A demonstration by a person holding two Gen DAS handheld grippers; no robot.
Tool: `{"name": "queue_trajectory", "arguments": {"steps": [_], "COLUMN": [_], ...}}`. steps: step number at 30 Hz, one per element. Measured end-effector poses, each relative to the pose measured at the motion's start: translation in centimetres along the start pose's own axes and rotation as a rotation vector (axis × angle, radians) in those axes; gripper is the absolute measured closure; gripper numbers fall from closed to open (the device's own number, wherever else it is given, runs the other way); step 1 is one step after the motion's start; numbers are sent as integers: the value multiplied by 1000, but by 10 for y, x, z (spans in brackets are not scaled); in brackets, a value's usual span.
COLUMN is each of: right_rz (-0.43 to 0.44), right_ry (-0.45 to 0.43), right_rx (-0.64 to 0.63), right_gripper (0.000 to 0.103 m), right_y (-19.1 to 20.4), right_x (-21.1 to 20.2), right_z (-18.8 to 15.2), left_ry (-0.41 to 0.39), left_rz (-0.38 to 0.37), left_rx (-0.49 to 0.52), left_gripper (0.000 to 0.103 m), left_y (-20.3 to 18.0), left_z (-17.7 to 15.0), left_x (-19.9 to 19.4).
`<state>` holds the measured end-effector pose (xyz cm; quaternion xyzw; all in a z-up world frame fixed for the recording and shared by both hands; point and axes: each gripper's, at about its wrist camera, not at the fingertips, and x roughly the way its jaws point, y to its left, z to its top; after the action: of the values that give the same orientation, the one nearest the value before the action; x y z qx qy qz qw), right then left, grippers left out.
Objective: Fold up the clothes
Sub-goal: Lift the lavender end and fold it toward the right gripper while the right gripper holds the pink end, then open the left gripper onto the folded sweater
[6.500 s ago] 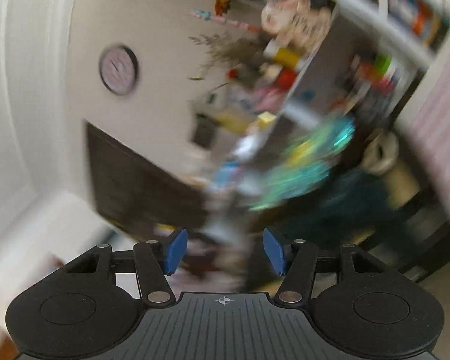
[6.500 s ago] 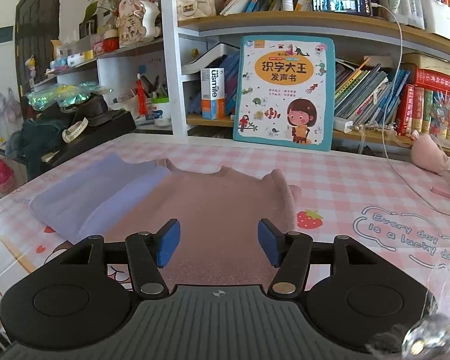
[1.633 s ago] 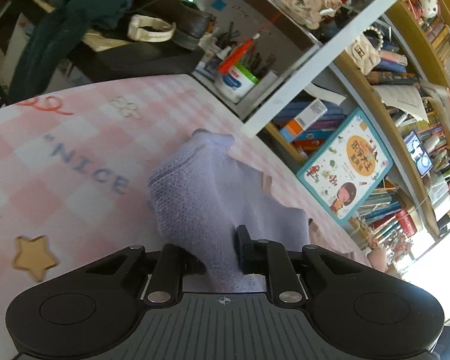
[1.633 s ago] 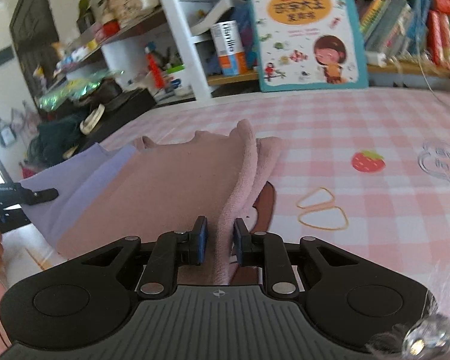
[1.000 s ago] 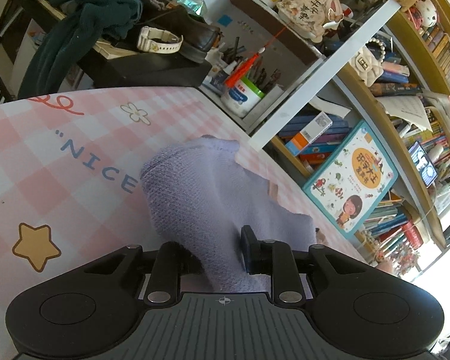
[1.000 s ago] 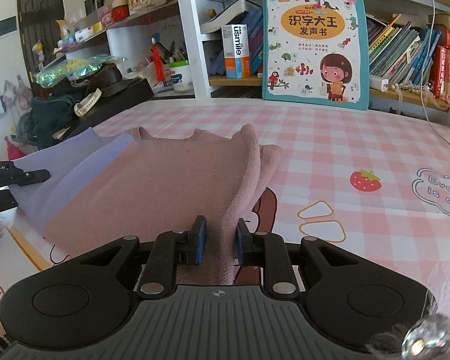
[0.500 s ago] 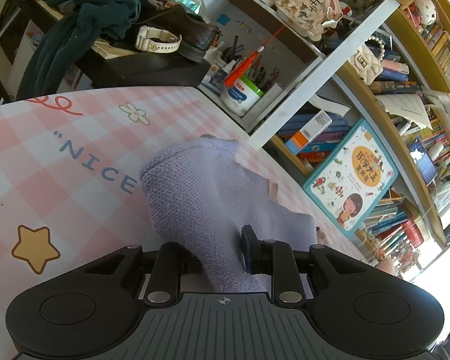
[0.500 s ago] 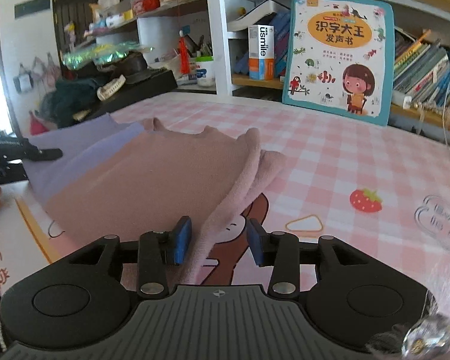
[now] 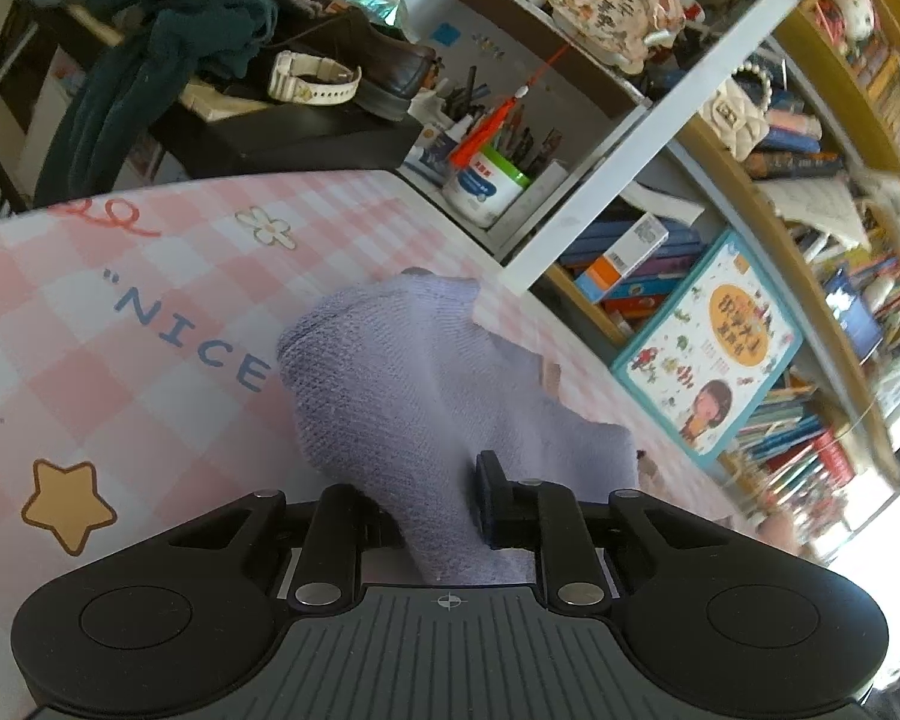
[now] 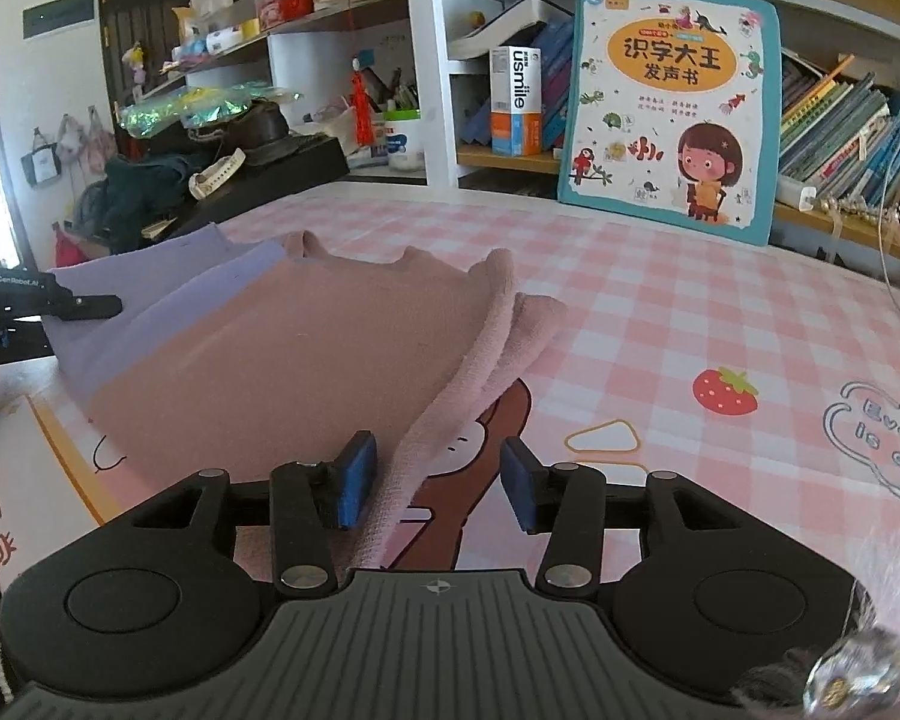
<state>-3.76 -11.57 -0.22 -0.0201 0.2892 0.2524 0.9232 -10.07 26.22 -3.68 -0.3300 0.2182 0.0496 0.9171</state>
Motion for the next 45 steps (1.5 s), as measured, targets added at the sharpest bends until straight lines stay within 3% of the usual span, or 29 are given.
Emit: {"name": "queue_trajectory", "arguments": {"steps": [4, 12, 15, 16, 17, 19, 21, 22, 25, 28, 32, 37, 40, 45], "right_rz": [4, 1, 7, 8, 9, 12, 14, 16, 25, 30, 22, 6, 1, 12], "right_ry": [4, 4, 6, 6, 6, 7, 8, 9, 12, 14, 13, 15, 16, 14], "right_rx": [22, 23, 31, 34, 35, 40, 45, 49, 63, 73, 70, 75, 77, 94], "right_gripper": [56, 55, 55, 55, 55, 55, 55, 55, 55, 54, 52, 46, 43, 42], "right_y": [-3, -3, -4, -4, -4, -5, -5, -6, -8, -10, -9, -10, -10, -13], "right_x": [0, 1, 1, 1, 2, 2, 2, 2, 2, 2, 1, 1, 1, 1], "right_z": [0, 0, 0, 0, 0, 1, 1, 1, 1, 0, 0, 0, 0, 0], "left_ry": [-55, -167, -174, -158, -120, -6, 112, 103, 92, 126, 139, 97, 17, 39], "left_rz": [5, -79, -92, -97, -106, -144, -185, -183, -183, -236, -282, -374, -334, -217], "left_rx": [94, 385, 615, 681, 755, 835, 906, 928, 924, 864, 855, 731, 640, 618], "left_gripper": [87, 88, 86, 80, 65, 51, 49, 42, 40, 37, 37, 37, 37, 43], "left_y": [-27, -120, -171, -184, -197, -209, -219, -220, -220, -213, -207, -191, -180, -169], "left_z": [3, -1, -32, -45, -63, -92, -120, -130, -133, -122, -118, -88, -61, -59], "left_x": [-10, -26, -22, -19, -13, 3, 19, 20, 19, 15, 5, -17, -22, 3]}}
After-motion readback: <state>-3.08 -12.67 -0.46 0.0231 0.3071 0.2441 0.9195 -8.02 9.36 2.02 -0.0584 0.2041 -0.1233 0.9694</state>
